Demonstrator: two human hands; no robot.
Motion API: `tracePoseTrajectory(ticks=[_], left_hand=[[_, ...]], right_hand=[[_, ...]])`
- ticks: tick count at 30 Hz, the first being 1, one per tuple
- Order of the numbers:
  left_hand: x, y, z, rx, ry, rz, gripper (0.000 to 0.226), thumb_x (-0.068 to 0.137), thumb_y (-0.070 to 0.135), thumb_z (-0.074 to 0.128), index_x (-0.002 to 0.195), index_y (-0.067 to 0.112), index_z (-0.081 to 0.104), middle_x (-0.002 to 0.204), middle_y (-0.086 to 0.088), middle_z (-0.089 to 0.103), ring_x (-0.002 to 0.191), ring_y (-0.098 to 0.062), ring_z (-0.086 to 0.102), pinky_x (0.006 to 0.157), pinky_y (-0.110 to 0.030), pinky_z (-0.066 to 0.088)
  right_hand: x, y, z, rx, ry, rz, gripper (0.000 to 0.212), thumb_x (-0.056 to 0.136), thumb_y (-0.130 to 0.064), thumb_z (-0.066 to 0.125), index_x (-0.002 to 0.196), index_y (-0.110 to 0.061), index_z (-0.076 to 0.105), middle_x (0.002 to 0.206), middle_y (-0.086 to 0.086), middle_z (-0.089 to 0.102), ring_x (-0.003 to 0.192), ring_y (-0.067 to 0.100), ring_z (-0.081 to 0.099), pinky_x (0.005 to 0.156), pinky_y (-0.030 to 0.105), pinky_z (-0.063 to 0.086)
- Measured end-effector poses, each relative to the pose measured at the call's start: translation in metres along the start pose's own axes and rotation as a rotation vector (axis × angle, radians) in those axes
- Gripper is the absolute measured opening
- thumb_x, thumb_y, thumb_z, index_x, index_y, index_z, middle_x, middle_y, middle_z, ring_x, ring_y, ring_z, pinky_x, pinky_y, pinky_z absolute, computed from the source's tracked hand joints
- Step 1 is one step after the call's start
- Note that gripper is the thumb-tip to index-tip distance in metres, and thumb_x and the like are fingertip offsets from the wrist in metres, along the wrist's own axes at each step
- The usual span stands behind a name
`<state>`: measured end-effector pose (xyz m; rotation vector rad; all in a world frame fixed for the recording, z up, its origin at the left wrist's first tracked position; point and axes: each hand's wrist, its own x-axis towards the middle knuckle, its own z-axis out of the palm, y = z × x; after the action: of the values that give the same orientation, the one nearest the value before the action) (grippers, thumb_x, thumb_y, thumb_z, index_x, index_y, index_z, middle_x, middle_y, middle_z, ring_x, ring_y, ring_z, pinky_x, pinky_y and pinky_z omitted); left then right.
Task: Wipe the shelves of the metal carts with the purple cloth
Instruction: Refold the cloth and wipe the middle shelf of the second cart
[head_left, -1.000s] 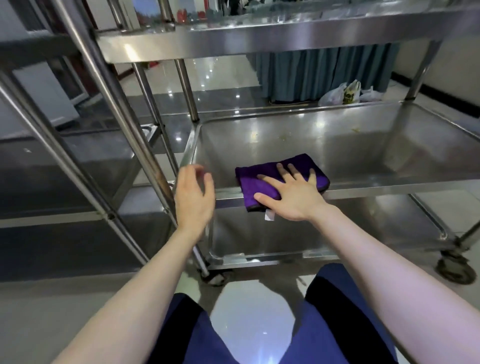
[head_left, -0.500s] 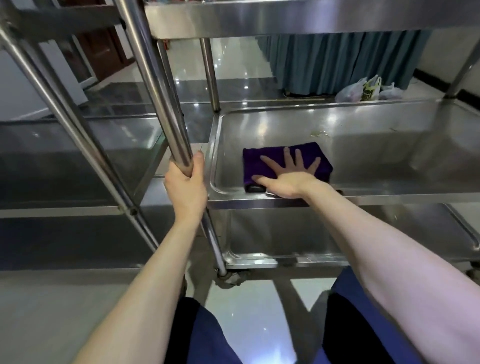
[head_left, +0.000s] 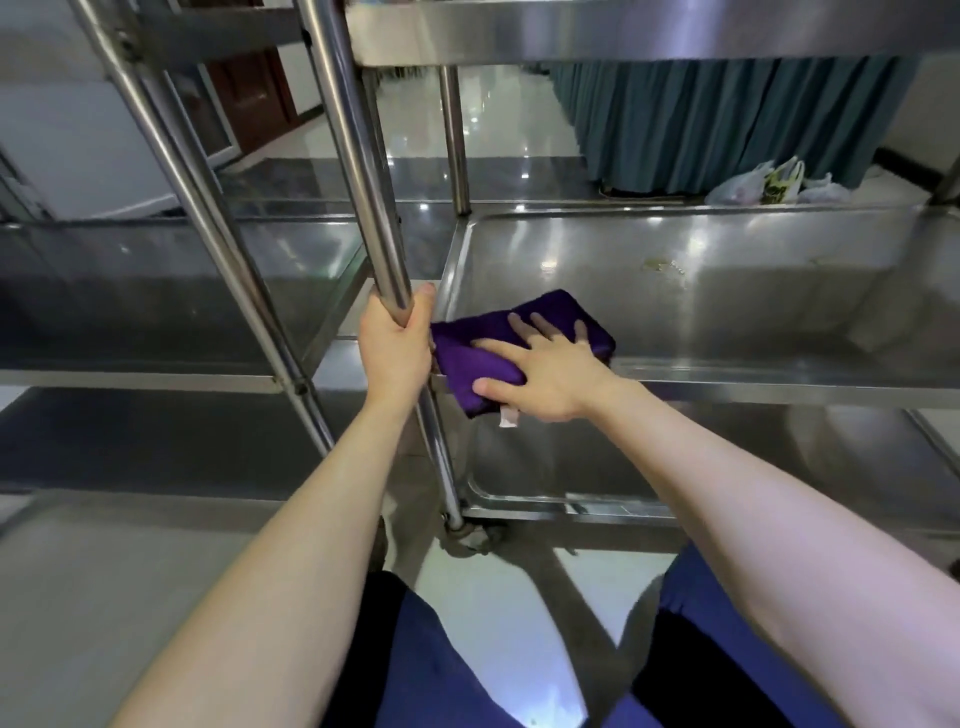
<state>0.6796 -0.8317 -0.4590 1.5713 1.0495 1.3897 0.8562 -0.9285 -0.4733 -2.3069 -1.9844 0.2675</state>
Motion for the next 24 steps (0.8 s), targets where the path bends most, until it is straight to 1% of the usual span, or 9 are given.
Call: tracePoseTrajectory(ticks=[2,5,8,12,16,18,20,21,24], left_hand=[[0.0,0.005,-0.003,-0.002,-0.03,-0.017,0.032,0.105,0.034,0.071,0.103,0.004,0.062,0.077,-0.021,0.069,0.061,-0.018,0.064,0.063,-0.037,0.053],[-0.002,0.009,-0.006,-0.032,-0.06,-0.028,0.028,0.106,0.029,0.07,0.112,0.003,0.063,0.077,-0.014,0.065,0.058,-0.012,0.063,0.058,-0.031,0.055],[-0.003,0.008,-0.003,-0.006,-0.028,-0.038,0.022,0.105,0.031,0.07,0.111,0.01,0.064,0.08,-0.009,0.067,0.064,-0.016,0.066,0.065,-0.035,0.058],[-0.003,0.002,0.003,-0.024,0.059,-0.002,0.016,0.104,0.033,0.071,0.098,0.026,0.057,0.075,0.001,0.064,0.058,-0.013,0.065,0.059,-0.032,0.06],[-0.002,-0.005,0.008,-0.041,0.108,0.041,0.021,0.103,0.037,0.071,0.097,0.027,0.054,0.075,-0.001,0.064,0.062,-0.016,0.069,0.064,-0.034,0.061],[-0.005,-0.006,0.005,0.009,0.099,0.006,0.021,0.103,0.04,0.07,0.106,0.026,0.054,0.084,0.007,0.068,0.076,-0.011,0.072,0.078,-0.032,0.062],[-0.018,-0.001,-0.004,0.208,0.014,-0.066,0.03,0.103,0.044,0.068,0.122,0.027,0.05,0.102,0.016,0.069,0.095,0.007,0.069,0.09,-0.014,0.052],[-0.028,0.004,-0.012,0.329,-0.061,-0.131,0.036,0.104,0.044,0.068,0.129,0.027,0.049,0.11,0.016,0.069,0.105,0.008,0.067,0.093,-0.012,0.048],[-0.07,0.038,-0.038,0.537,-0.297,-0.351,0.062,0.103,0.039,0.071,0.154,0.017,0.045,0.141,0.0,0.067,0.132,-0.019,0.064,0.11,-0.032,0.047]], right_hand=[[-0.027,0.018,0.001,-0.032,0.123,-0.095,0.07,0.1,-0.079,0.044,0.164,-0.059,0.023,0.18,0.0,0.019,0.167,0.029,0.014,0.127,0.074,0.009],[-0.063,0.056,-0.001,-0.005,0.253,-0.16,0.068,0.1,-0.055,0.067,0.162,-0.052,0.038,0.169,-0.004,0.044,0.161,0.023,0.032,0.126,0.066,0.025],[-0.082,0.083,-0.001,0.011,0.318,-0.145,0.069,0.097,-0.049,0.075,0.159,-0.049,0.044,0.162,-0.004,0.053,0.156,0.022,0.04,0.125,0.063,0.029],[-0.076,0.079,0.007,0.055,0.371,-0.101,0.068,0.092,-0.041,0.081,0.154,-0.046,0.053,0.158,-0.005,0.057,0.153,0.023,0.045,0.124,0.065,0.028],[-0.078,0.082,0.017,0.022,0.475,-0.143,0.067,0.092,-0.036,0.081,0.154,-0.039,0.055,0.155,0.001,0.06,0.149,0.027,0.05,0.122,0.066,0.031],[-0.082,0.078,0.018,0.021,0.489,-0.149,0.065,0.094,-0.034,0.079,0.155,-0.035,0.057,0.154,0.003,0.061,0.148,0.029,0.05,0.122,0.066,0.03],[-0.087,0.071,0.011,0.036,0.439,-0.12,0.064,0.096,-0.031,0.078,0.156,-0.033,0.057,0.157,0.004,0.059,0.151,0.031,0.048,0.124,0.066,0.027],[-0.09,0.067,0.005,0.049,0.392,-0.094,0.064,0.096,-0.028,0.077,0.156,-0.032,0.057,0.159,0.005,0.057,0.153,0.031,0.046,0.125,0.066,0.024],[-0.094,0.048,-0.025,0.125,0.188,0.013,0.063,0.099,-0.018,0.072,0.158,-0.033,0.055,0.164,0.004,0.051,0.157,0.029,0.039,0.129,0.063,0.018]])
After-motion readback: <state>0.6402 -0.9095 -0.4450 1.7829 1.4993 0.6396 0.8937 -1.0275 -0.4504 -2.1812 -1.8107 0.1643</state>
